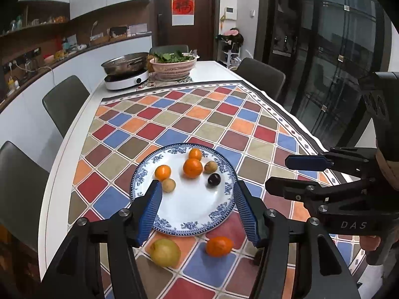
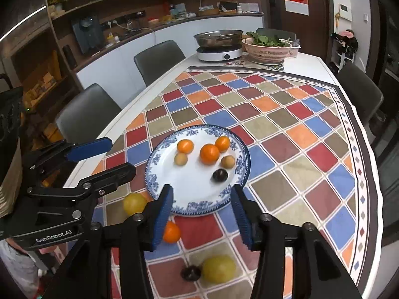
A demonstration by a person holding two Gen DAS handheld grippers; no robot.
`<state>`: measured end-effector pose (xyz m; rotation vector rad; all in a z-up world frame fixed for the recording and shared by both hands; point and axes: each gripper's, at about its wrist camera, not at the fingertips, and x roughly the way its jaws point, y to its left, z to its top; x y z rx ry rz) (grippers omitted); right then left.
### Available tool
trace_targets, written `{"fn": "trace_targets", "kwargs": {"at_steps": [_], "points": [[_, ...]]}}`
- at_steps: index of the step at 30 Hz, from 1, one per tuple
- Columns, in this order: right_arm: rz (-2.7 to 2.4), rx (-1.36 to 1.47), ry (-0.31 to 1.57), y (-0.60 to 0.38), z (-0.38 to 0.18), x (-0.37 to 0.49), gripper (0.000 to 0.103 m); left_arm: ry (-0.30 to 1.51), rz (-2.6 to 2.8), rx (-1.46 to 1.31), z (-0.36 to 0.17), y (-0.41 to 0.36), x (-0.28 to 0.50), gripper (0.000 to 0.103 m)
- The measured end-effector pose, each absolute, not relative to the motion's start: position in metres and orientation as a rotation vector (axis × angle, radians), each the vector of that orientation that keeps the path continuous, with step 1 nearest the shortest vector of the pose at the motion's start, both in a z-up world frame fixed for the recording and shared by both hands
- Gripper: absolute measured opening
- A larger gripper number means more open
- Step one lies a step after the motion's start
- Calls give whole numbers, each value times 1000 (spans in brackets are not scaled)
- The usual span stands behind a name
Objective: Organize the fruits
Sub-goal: 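Open both tools to release the plum and brown fruit onto the plate, then move both tools back toward the loose orange and green fruit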
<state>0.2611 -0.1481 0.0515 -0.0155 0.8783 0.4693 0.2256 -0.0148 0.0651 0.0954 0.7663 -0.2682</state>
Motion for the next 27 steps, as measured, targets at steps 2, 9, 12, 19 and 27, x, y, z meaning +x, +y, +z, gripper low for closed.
{"fn": "trace_targets", "kwargs": {"at_steps": [2,9,12,19,27], "points": [[465,-16,874,-151,53,253,52,758,-269,102,67,-17,218,60],[434,5,872,-160,50,230,52,751,-272,118,62,-21,198,63],[417,5,881,-162,45,223,52,759,-274,118,58,-22,190,64],[388,36,921,-168,28,211,52,800,-278,130,39,-24,183,65],[341,55,983,-170,2,205,52,866,-278,139,10,-21,183,65]]}}
